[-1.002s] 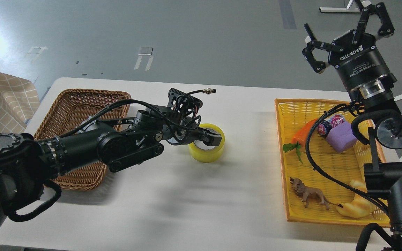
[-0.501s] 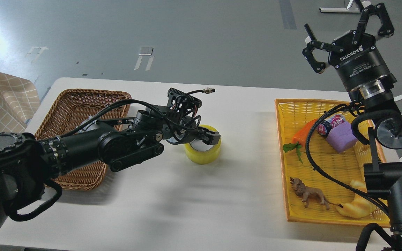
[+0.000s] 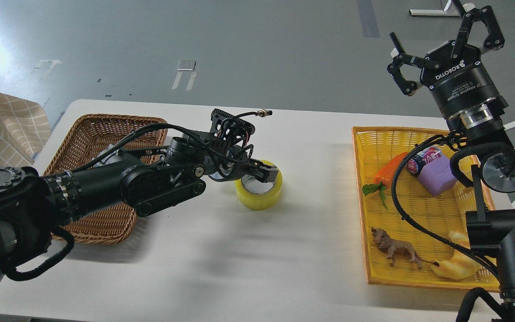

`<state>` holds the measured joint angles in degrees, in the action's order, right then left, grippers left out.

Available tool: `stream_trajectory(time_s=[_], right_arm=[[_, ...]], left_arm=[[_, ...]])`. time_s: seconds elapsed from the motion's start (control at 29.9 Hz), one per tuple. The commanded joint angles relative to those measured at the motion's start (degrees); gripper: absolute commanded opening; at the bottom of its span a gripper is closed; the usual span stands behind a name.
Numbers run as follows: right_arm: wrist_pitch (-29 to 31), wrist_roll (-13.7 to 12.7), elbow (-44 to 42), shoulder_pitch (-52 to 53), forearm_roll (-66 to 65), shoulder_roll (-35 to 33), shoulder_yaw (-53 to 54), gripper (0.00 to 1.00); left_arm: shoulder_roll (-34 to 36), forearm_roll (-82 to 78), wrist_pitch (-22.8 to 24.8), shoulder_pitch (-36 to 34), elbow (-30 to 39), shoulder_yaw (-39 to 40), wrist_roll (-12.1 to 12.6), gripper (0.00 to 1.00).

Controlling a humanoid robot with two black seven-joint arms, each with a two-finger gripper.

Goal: Place and transfer tape with both arms
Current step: 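Grip the tape roll by its rim with the left gripper, then lift the tape roll and carry it over the wicker basket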

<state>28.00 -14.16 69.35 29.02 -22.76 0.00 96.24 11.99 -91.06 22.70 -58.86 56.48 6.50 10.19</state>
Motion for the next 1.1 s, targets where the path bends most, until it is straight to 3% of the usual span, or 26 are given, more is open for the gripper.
stream_trajectory(time_s=[0.0,0.33,0.6,0.63,0.7,0.73,0.77,1.07], right_arm=[[0.0,0.0,0.0,0.0,0.0,0.0,0.0,0.99],[0.0,0.0,0.0,-0.2,0.0,0.0,0.0,0.98],[0.0,0.1,0.0,-0.2,0.0,0.0,0.0,0.99],[0.0,0.1,0.0,-0.2,0.0,0.0,0.0,0.98],[0.0,0.1,0.0,-0.2,0.0,0.0,0.0,0.99],[0.0,0.1,0.0,-0.2,0.0,0.0,0.0,0.98],[0.0,0.2,0.0,-0.2,0.0,0.0,0.1,0.98],[0.0,0.2,0.0,-0.3,0.0,0.0,0.1,0.99]], left_arm=[[0.1,0.0,0.0,0.0,0.1,0.0,0.0,0.89],[0.3,0.0,0.0,0.7,-0.5,-0.5,-0.2,0.86],[0.3,0.0,0.0,1.3,-1.5,-0.6,-0.2,0.51],[0.3,0.0,0.0,1.3,-1.4,-0.6,-0.3,0.41],[0.3,0.0,0.0,1.3,-1.5,-0.6,-0.3,0.31],[0.4,0.0,-0.1,1.3,-1.4,-0.5,-0.3,0.14],[0.4,0.0,-0.1,1.3,-1.4,-0.5,-0.4,0.03],[1.9,-1.1,-1.9,0.6,-0.4,-0.4,-3.2,0.00]])
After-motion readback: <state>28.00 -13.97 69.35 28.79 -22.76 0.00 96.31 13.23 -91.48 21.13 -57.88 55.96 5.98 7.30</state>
